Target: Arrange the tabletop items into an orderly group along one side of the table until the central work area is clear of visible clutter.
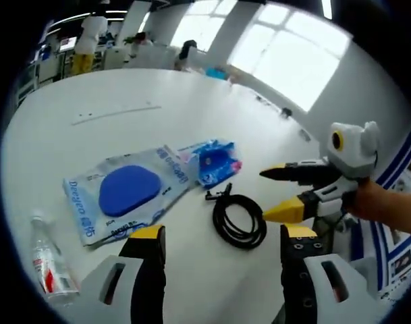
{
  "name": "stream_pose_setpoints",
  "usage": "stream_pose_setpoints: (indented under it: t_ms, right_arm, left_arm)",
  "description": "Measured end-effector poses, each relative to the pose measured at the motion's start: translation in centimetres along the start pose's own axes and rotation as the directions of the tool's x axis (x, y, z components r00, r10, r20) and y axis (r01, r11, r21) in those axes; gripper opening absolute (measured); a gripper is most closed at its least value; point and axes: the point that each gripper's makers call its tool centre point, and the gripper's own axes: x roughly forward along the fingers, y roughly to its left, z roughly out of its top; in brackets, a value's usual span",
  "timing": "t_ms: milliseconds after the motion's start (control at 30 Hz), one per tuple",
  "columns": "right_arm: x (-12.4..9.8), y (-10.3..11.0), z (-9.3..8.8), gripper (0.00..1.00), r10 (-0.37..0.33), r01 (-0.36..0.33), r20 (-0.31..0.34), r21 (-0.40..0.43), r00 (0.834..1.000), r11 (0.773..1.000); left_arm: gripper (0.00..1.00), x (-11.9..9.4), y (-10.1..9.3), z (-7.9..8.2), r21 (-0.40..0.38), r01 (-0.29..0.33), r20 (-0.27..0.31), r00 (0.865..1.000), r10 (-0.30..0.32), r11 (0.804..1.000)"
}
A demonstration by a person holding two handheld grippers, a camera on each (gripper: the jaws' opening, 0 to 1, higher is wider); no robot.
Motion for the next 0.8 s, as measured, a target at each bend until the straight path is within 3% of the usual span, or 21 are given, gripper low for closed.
stream_pose_setpoints:
  t_ms: [800]
  right_arm:
    - [2.2, 4.2, 2.3, 0.64, 0.058, -0.058, 0.007, -0.053, 0.998, 0.997]
  left_arm:
    - [0.62, -4.3, 3.3, 0.0, -0.021, -0.047, 0.054, 0.997, 0.048, 0.999]
